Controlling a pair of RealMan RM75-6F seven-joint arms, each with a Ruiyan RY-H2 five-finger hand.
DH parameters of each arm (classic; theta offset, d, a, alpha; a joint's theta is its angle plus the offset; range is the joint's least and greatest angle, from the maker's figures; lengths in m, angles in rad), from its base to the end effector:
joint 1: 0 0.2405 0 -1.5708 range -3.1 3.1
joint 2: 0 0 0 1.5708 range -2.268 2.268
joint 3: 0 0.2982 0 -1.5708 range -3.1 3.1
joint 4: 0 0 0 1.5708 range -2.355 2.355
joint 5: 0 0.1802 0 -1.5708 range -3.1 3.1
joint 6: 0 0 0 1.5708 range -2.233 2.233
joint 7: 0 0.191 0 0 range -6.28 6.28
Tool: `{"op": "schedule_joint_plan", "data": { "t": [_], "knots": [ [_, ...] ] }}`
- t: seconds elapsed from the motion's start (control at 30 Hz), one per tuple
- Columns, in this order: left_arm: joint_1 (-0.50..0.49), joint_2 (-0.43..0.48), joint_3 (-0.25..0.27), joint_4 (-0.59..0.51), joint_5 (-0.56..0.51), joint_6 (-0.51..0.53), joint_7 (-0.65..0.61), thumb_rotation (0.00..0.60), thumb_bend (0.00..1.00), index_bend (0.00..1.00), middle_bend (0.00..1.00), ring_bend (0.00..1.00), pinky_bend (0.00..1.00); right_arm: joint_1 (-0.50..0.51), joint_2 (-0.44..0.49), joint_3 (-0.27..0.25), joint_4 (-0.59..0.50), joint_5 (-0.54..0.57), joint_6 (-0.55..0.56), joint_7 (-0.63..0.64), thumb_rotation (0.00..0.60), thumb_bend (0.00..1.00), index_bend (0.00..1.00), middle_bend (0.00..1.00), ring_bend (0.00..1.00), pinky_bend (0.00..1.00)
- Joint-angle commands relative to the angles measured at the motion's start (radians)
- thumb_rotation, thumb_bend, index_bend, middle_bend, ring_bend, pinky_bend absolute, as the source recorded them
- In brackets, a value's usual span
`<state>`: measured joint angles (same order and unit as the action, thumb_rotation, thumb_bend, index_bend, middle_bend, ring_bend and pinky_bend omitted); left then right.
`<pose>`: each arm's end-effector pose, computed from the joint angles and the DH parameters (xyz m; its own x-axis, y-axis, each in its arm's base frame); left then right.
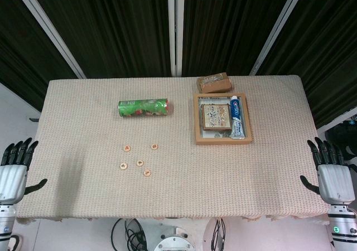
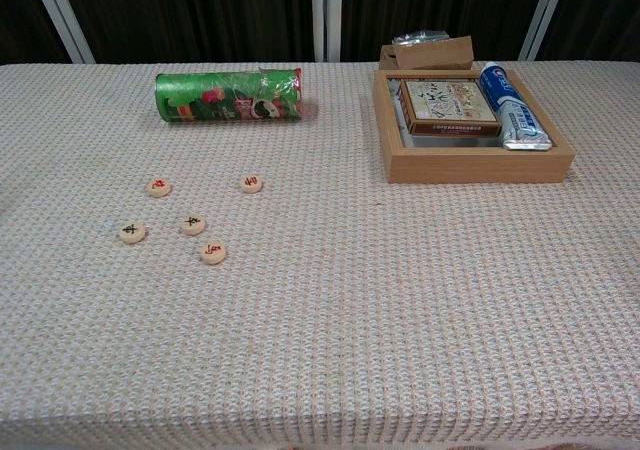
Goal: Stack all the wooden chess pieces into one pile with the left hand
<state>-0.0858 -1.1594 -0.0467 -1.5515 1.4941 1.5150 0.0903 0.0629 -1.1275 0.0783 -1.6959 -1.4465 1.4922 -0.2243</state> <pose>-0.3443 0.2292 0.2008 0.4933 -0.0265 0.8695 0.8698 0.0018 -0.4934 -0.3328 -0.2251 0.2043 0.5075 0.0062 0.8616 -0.8604 0.0570 0.5064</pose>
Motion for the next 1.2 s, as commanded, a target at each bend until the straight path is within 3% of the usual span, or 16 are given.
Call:
{"op": "schedule_joint_plan", "data": {
  "t": [0.03, 0.3, 0.5, 0.7, 0.9, 1.2],
  "knots": [
    [0.001, -0.001, 0.002, 0.001, -0.001, -0.002, 0.002, 0.6, 0.0, 0.0, 0.0, 0.0, 0.0, -0.001, 0.003, 0.002, 0.001, 0.003, 0.001, 0.005, 0.6, 0.13, 0.0, 0.0, 0.0, 0.0],
    [-0.007, -0.004, 0.007, -0.01, 0.019, -0.008, 0.011, 0.6, 0.0, 0.0, 0.0, 0.0, 0.0, -0.007, 0.001, -0.004, 0.018, 0.002, 0.001, 0.026, 0.6, 0.13, 0.0, 0.0, 0.0, 0.0],
    [-0.039, 0.011, 0.012, -0.054, 0.021, -0.07, 0.005, 0.6, 0.01, 0.02, 0.0, 0.0, 0.04, 0.002, 0.001, -0.001, 0.024, 0.005, -0.016, 0.036, 0.6, 0.14, 0.0, 0.0, 0.0, 0.0],
    [-0.107, -0.007, 0.015, -0.087, 0.053, -0.16, 0.05, 0.6, 0.03, 0.09, 0.02, 0.0, 0.06, 0.01, -0.005, 0.002, 0.041, -0.003, -0.019, 0.048, 0.6, 0.14, 0.0, 0.0, 0.0, 0.0],
    [-0.188, -0.086, 0.035, -0.07, 0.072, -0.294, 0.054, 0.6, 0.05, 0.12, 0.03, 0.0, 0.05, 0.0, -0.009, 0.0, 0.055, -0.006, -0.002, 0.058, 0.6, 0.14, 0.0, 0.0, 0.0, 0.0],
    [-0.276, -0.188, 0.015, -0.033, -0.037, -0.467, 0.038, 0.6, 0.08, 0.15, 0.03, 0.0, 0.04, -0.015, -0.02, 0.001, 0.084, -0.006, 0.025, 0.044, 0.6, 0.14, 0.0, 0.0, 0.0, 0.0]
  ]
}}
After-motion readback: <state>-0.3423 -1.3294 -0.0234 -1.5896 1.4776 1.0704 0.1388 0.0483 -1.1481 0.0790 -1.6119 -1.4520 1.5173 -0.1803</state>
